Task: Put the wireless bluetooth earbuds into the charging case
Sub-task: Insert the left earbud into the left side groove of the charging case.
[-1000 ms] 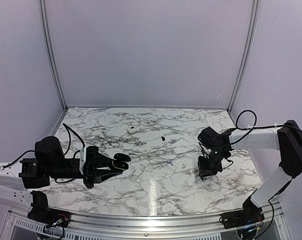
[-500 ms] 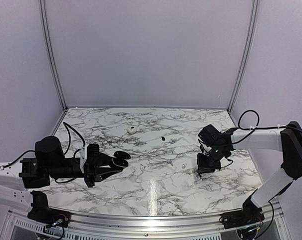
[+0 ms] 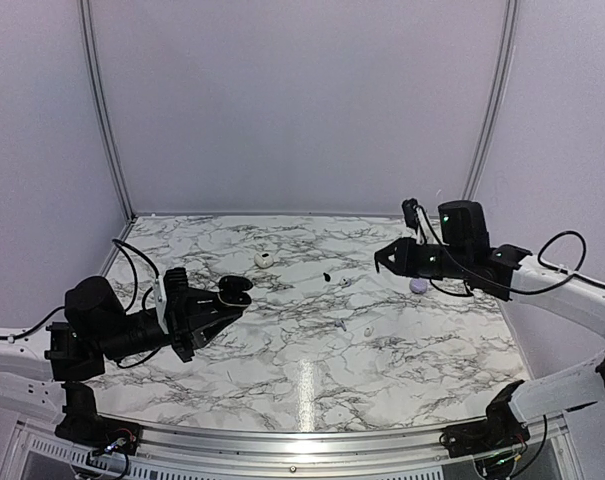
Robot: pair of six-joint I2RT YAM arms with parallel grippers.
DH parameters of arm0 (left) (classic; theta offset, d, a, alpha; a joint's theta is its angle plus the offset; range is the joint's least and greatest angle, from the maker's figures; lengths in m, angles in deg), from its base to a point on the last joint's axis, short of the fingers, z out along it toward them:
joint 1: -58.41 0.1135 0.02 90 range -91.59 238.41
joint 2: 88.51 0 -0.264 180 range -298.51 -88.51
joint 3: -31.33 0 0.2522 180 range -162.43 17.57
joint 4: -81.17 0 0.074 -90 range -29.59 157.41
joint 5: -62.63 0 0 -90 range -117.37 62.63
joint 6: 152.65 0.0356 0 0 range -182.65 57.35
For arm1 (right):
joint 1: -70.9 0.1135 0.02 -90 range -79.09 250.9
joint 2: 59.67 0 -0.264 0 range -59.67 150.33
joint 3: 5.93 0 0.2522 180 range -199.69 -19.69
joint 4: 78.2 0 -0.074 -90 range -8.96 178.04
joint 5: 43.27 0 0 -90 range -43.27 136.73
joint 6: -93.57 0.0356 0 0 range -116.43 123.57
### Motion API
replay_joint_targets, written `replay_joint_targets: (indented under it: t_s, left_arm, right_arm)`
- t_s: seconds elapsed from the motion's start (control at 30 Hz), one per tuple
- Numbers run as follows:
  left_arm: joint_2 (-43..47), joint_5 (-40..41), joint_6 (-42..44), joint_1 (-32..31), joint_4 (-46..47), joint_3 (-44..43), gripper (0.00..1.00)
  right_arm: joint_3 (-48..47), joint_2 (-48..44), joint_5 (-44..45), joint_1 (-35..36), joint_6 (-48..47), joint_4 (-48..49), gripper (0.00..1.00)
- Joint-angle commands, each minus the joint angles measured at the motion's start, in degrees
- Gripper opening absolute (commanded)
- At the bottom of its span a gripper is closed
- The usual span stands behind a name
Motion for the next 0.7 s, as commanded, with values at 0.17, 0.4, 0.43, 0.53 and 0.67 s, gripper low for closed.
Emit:
replay_joint_targets:
  t_s: [0.17, 0.4, 0.43, 0.53, 0.67]
  left_arm:
    - [-1.9, 5.3, 2.9, 0.5, 20.4, 3.1, 0.0]
    - [-5.6, 5.1, 5.3, 0.5, 28.9, 4.9, 0.0]
    - [-6.0, 5.1, 5.5, 0.5, 29.3, 4.9, 0.0]
    - [-6.6, 5.1, 5.8, 0.5, 30.1, 4.9, 0.0]
    - [-6.6, 6.0, 5.4, 0.5, 31.9, 5.3, 0.0]
  right_arm:
    - [-3.2, -2.7, -8.2, 7.6, -3.2, 33.8, 0.0]
    - [-4.0, 0.8, -15.8, 16.8, -6.0, 46.6, 0.0]
    - [-4.4, 1.2, -16.3, 18.1, -7.0, 47.3, 0.0]
    - [-4.5, 1.5, -16.7, 22.3, -9.6, 50.0, 0.0]
    - [-5.0, 2.2, -16.1, 26.5, -12.6, 51.2, 0.0]
